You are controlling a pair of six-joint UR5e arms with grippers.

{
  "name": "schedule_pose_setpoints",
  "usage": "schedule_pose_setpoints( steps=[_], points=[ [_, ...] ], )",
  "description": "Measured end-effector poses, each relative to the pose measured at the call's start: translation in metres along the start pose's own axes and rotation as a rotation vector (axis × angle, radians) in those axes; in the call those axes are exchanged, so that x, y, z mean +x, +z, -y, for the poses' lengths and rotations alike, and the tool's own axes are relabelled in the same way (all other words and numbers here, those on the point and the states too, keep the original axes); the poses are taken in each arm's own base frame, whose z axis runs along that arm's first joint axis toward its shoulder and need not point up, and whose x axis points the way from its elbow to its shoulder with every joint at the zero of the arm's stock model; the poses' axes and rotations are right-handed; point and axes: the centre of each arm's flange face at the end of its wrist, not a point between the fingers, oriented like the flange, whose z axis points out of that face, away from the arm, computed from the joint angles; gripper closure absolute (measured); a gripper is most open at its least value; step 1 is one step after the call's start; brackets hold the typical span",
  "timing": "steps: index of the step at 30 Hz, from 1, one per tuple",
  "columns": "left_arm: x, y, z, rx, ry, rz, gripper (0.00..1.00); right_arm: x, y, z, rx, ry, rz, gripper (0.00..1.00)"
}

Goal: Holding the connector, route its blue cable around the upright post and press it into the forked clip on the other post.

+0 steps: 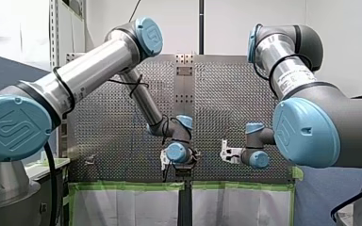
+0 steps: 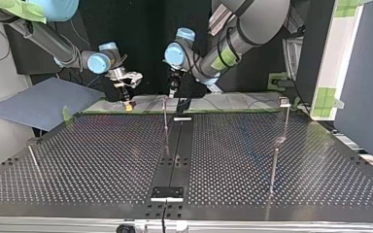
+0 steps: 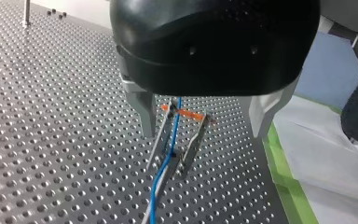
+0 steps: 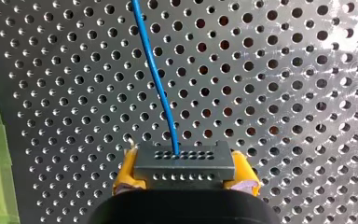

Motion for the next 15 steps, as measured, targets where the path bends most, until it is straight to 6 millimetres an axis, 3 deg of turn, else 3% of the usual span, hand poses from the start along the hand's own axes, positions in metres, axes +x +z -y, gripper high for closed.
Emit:
schedule_pose_setpoints(
  steps=[15],
  points=[
    [-0.034,-0.054,0.025,0.049,-0.023,0.107,0.0,-0.003,-0.003,0.002,-0.017,0.017,0.025,1.0]
  ],
)
